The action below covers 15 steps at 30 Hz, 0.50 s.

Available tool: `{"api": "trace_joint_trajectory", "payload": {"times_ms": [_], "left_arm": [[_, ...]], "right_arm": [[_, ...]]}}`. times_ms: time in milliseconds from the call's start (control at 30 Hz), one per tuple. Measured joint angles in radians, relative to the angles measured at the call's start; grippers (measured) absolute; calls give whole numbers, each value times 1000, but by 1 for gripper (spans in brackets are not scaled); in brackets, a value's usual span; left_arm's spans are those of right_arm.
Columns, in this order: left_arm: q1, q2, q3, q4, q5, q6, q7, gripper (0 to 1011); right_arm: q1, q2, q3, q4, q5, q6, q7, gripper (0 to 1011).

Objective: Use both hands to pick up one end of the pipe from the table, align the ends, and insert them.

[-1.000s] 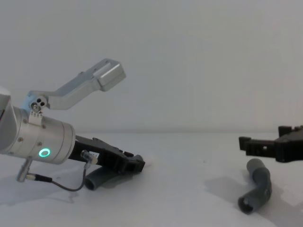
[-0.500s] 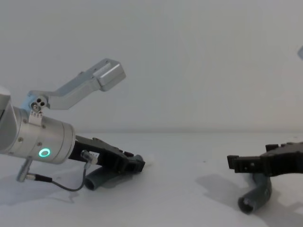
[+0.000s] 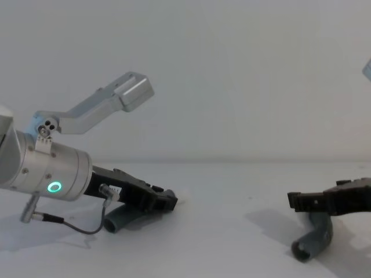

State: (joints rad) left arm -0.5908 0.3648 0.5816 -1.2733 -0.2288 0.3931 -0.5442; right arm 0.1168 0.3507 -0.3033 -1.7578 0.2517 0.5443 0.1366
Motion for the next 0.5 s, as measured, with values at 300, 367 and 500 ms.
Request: {"api": "trace_joint_trajectory", "payload": {"times_ms": [300,367,500], "left_arm": [[0,0,0,0,0,0,0,351],[0,0,0,0,0,0,0,351],[0,0,0,0,0,0,0,351]], "right_arm": [[2,-7,0,10,-11,18,-4,1002],[4,-7,-2,13,-12,20,-1,1002],[8,-8,-10,21,-15,23,12,1002]]}}
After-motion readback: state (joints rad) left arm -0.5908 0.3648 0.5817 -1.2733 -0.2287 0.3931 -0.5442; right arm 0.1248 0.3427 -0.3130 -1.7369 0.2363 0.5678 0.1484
